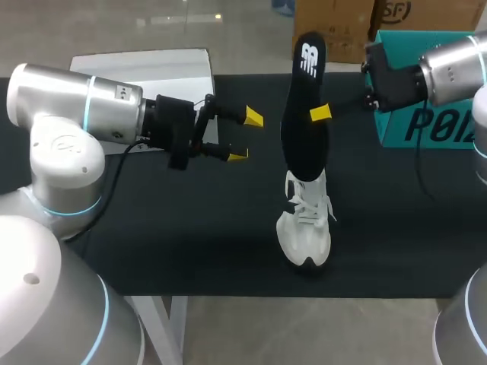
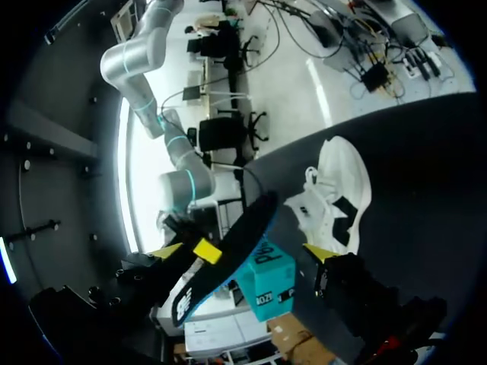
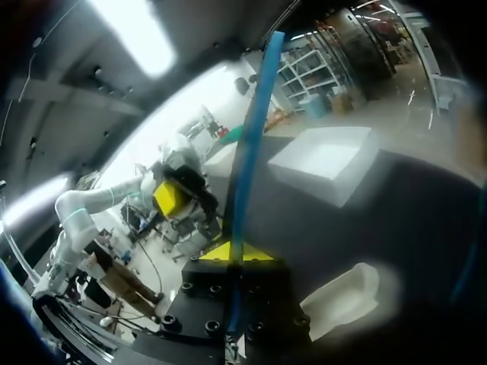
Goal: Take the shoe out of the shoebox, open the shoe tongue, remove and reinsert the insole, then place the shoe into the shoebox
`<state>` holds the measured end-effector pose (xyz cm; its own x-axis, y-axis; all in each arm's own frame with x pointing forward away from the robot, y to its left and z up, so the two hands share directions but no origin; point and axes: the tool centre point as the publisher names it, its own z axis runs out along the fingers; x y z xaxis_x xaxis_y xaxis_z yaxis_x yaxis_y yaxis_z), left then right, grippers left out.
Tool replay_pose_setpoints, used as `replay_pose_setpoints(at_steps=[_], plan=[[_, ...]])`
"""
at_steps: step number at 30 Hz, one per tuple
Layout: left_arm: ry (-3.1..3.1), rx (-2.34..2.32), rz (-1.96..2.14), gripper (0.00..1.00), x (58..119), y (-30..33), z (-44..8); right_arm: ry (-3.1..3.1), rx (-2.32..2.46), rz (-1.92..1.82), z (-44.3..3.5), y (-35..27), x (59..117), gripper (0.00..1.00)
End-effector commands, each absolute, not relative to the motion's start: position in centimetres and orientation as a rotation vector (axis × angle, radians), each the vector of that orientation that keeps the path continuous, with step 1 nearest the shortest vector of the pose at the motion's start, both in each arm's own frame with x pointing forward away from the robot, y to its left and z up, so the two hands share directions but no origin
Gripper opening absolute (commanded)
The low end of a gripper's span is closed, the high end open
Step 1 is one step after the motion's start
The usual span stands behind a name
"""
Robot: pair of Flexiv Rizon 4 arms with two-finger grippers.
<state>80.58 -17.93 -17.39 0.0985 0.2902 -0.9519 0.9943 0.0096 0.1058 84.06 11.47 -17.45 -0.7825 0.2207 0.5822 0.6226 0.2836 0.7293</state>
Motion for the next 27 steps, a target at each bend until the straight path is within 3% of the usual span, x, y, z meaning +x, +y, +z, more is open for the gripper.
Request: replay_pose_setpoints(at_steps=[1,17,27], plan=[[1.354,1.452,-0.957,1.00,80.6,-18.0,-17.4,-2.197,-0.760,-1.504,-19.1,12.9,85.4,0.00],[1.354,1.452,-0.957,1.00,80.6,-18.0,-17.4,-2.227,-0.786,-1.517,-20.7,9.4,91.3,0.00],[1.354,1.452,-0.957,1.00,80.6,-18.0,-17.4,-2.216,-0.766,-1.519,-24.2,7.9,93.1,0.00]])
